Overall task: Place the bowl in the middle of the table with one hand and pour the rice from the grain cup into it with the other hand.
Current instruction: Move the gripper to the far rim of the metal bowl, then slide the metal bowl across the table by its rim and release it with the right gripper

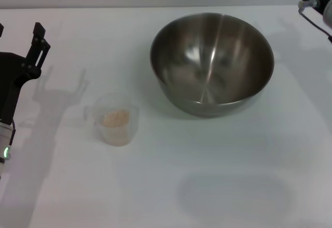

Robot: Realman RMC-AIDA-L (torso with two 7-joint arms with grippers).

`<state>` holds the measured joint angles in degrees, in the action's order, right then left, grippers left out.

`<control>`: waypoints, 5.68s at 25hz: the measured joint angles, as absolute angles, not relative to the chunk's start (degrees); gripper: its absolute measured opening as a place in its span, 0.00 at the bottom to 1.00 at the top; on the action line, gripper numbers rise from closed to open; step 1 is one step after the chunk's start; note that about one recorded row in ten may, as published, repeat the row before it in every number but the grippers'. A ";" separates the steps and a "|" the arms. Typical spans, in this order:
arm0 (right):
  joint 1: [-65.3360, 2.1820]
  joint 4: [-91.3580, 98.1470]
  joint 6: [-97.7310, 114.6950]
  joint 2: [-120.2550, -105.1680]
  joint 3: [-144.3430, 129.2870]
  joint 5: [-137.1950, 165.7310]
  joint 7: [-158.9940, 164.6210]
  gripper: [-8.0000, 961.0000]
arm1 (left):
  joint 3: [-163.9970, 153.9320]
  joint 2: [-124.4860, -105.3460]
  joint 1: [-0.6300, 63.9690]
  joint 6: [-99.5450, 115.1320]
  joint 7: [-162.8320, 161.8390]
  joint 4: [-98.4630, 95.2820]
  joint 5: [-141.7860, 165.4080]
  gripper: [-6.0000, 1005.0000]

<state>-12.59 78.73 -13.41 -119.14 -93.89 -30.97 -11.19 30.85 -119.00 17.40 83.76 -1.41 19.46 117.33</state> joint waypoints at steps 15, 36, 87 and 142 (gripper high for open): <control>-29.65 89.46 -74.91 -118.56 -68.07 -31.09 -17.47 0.74 | 30.94 -118.91 17.12 84.11 -1.40 19.25 117.33 0.80; -36.19 70.27 -76.39 -116.84 -63.91 -30.53 -22.83 0.73 | 30.94 -118.96 16.87 84.38 -1.40 18.89 117.65 0.80; -33.88 76.68 -75.75 -118.46 -61.86 -40.90 -33.87 0.06 | 31.55 -118.91 17.53 84.25 -1.40 18.58 117.33 0.78; -34.10 76.03 -71.97 -118.96 -65.03 -39.04 -41.55 0.43 | 32.43 -119.08 17.48 84.99 -1.41 18.55 117.27 0.76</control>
